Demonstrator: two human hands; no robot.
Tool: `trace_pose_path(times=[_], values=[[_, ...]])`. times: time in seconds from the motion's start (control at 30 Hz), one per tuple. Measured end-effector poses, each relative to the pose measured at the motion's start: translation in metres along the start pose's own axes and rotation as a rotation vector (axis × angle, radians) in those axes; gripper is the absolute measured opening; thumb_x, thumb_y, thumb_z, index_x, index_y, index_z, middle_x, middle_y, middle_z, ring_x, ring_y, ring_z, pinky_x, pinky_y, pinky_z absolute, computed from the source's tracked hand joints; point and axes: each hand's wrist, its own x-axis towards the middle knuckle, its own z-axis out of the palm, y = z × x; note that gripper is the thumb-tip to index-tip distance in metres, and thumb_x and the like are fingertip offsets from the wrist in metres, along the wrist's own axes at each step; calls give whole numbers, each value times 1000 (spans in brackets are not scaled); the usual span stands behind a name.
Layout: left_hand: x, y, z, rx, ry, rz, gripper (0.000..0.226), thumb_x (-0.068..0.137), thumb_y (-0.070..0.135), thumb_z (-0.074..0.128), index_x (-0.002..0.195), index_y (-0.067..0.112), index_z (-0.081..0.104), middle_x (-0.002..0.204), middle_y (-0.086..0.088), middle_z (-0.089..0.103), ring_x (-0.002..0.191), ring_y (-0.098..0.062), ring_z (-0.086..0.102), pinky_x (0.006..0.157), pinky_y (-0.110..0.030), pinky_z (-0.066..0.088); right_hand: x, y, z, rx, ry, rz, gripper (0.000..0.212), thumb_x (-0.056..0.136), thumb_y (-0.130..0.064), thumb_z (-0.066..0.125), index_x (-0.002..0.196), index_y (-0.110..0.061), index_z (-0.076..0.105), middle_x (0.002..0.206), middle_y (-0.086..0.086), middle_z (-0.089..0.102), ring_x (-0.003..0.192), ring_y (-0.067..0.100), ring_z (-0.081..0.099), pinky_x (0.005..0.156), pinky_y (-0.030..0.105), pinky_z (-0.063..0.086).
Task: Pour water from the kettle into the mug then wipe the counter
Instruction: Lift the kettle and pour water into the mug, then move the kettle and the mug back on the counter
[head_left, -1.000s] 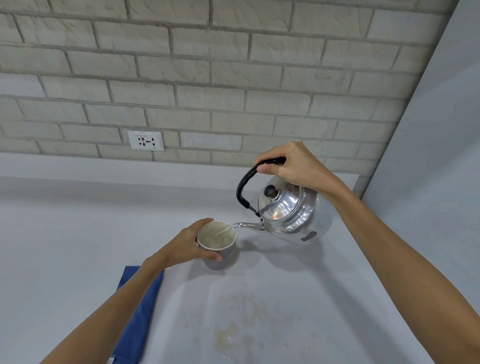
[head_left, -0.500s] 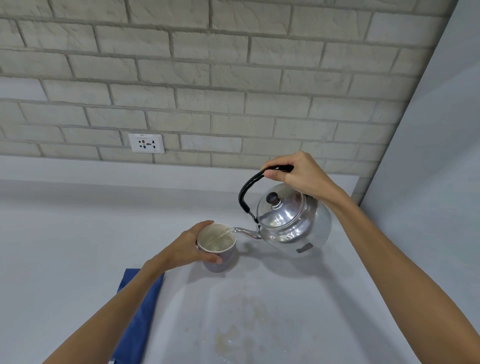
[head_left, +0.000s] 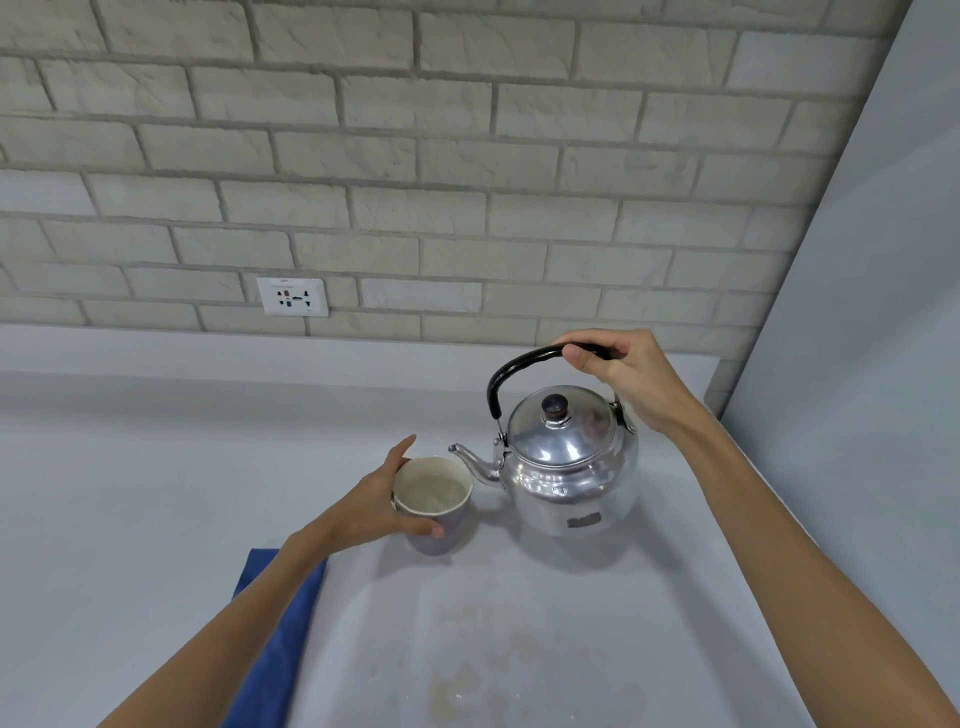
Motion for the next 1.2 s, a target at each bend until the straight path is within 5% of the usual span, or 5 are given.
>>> trace_pose_path(times=[0.2, 0.33, 0.43, 0.83, 1.2], values=[[-3, 20, -8, -123, 67, 59, 125, 49, 63, 82, 144, 43, 4, 141, 12, 35, 128, -5, 37, 75, -19, 52, 4, 5, -12, 122, 96, 20, 16, 85, -20, 67, 100, -16, 73, 56, -21, 60, 56, -2, 47, 59, 13, 38], [13, 67, -26, -152, 324, 262, 98, 65, 70, 60, 146, 31, 20, 149, 4, 35, 136, -5, 33, 106, -25, 30, 13, 7, -16, 169, 170, 9, 15, 87, -17, 65, 100, -15, 72, 54, -18, 57, 56, 2, 43, 61, 16, 38], [30, 112, -36, -152, 392, 412, 81, 75, 67, 56, 142, 30, 32, 146, 8, 40, 132, 0, 37, 106, -21, 29, 20, 9, -16, 179, 196, -23, 16, 89, -14, 63, 102, -12, 71, 55, -18, 60, 53, -4, 49, 57, 8, 40], [117, 143, -3, -117, 116, 359, 46, 94, 41, 46, 135, 20, 44, 124, -8, 62, 114, -19, 59, 99, -33, 48, 52, 62, -3, 202, 147, 14, 14, 89, -14, 63, 100, -17, 71, 80, -3, 71, 74, -4, 63, 69, 9, 47], [167, 103, 14, -211, 96, 228, 32, 98, 22, 45, 123, 2, 52, 115, -17, 66, 107, -20, 64, 80, -12, 50, 79, 134, 17, 263, 131, 153, 16, 89, -8, 62, 104, -7, 69, 86, 5, 68, 70, -1, 61, 70, 9, 48]])
